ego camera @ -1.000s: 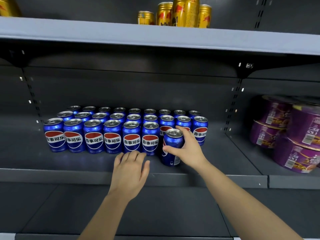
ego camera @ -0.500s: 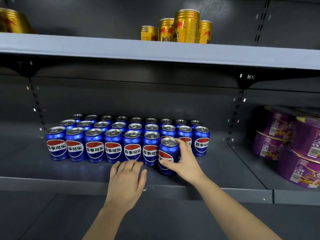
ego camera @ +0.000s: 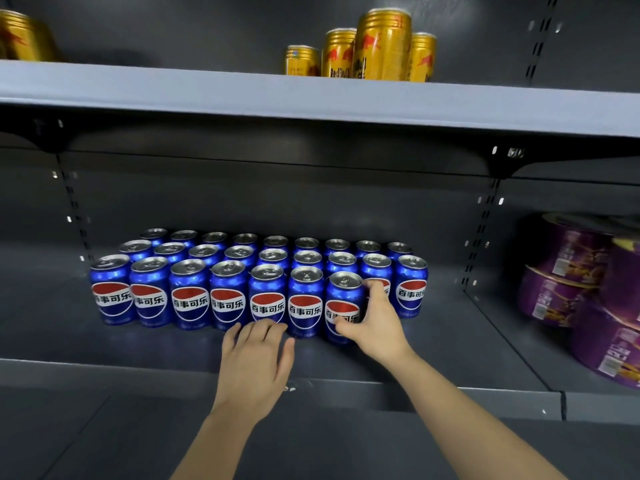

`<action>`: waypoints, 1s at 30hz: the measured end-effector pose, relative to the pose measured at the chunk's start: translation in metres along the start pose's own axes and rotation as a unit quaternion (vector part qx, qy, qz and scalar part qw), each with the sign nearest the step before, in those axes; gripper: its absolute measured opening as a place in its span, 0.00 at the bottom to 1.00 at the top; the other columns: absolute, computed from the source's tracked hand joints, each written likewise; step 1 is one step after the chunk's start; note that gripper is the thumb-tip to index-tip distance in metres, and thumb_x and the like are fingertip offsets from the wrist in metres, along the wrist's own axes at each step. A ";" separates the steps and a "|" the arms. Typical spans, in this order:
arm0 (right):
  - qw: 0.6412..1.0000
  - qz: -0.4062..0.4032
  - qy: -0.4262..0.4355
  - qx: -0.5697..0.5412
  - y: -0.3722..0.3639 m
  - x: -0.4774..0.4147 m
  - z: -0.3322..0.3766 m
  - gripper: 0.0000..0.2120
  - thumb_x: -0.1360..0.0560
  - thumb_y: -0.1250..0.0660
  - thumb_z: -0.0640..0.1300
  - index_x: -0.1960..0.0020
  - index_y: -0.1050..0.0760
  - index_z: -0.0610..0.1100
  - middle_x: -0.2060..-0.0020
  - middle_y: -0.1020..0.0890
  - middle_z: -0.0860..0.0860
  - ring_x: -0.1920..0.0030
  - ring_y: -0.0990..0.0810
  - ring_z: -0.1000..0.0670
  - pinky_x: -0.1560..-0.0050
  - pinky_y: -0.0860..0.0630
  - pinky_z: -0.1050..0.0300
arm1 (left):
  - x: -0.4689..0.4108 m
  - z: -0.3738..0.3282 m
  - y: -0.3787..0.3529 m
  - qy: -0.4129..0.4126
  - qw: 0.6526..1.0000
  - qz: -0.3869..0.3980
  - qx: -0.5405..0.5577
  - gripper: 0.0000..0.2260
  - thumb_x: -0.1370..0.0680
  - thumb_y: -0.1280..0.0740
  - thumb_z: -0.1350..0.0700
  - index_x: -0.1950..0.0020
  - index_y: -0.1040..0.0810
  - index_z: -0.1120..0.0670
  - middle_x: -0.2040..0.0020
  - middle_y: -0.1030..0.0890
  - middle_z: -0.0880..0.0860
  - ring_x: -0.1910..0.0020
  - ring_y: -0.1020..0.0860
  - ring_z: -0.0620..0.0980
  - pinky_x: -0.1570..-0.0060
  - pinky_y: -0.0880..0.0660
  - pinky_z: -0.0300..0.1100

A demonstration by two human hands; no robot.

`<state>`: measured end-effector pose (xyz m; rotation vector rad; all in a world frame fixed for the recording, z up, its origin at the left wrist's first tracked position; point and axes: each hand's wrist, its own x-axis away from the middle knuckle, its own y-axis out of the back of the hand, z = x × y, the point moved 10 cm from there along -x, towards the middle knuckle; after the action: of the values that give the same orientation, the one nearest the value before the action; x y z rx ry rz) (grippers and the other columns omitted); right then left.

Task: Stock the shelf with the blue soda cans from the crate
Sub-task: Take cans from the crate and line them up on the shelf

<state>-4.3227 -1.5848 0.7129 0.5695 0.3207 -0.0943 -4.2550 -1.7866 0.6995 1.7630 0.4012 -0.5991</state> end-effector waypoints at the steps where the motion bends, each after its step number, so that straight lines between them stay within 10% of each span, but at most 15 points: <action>1: 1.000 0.000 0.001 0.002 0.000 -0.001 0.000 0.31 0.36 0.23 0.42 0.41 0.37 0.52 0.49 0.21 0.56 0.52 0.22 0.60 0.59 0.29 0.71 | -0.001 0.000 0.000 0.000 1.000 0.004 0.000 0.21 0.21 0.50 0.45 0.45 0.20 0.50 0.50 0.20 0.45 0.48 0.22 0.47 0.37 0.36 0.50; 12: 1.000 -0.015 -0.020 -0.004 -0.003 -0.007 -0.006 0.33 0.34 0.23 0.40 0.40 0.41 0.51 0.52 0.25 0.59 0.55 0.25 0.65 0.59 0.29 0.69 | 0.004 0.013 0.002 0.019 1.000 0.007 0.009 0.21 0.21 0.50 0.46 0.45 0.20 0.52 0.49 0.20 0.48 0.47 0.22 0.50 0.38 0.33 0.53; 20: 0.999 -0.021 -0.031 0.003 -0.003 0.002 -0.004 0.34 0.31 0.24 0.43 0.31 0.37 0.47 0.37 0.24 0.50 0.39 0.24 0.51 0.38 0.27 0.54 | 0.028 0.031 0.011 0.025 0.999 0.013 0.016 0.23 0.21 0.51 0.45 0.42 0.21 0.54 0.46 0.20 0.51 0.45 0.23 0.52 0.38 0.40 0.49; 30: 0.987 -0.136 0.023 0.079 -0.010 0.083 0.038 0.29 0.26 0.29 0.43 0.28 0.34 0.40 0.33 0.27 0.46 0.31 0.31 0.48 0.37 0.37 0.65 | 0.086 0.068 0.039 -0.005 0.999 0.039 0.036 0.22 0.21 0.50 0.46 0.41 0.22 0.54 0.42 0.21 0.52 0.42 0.25 0.53 0.36 0.39 0.50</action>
<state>-4.2359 -1.6142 0.7113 0.6838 0.4372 -0.3735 -4.1761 -1.8659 0.6660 1.8358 0.3048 -0.5728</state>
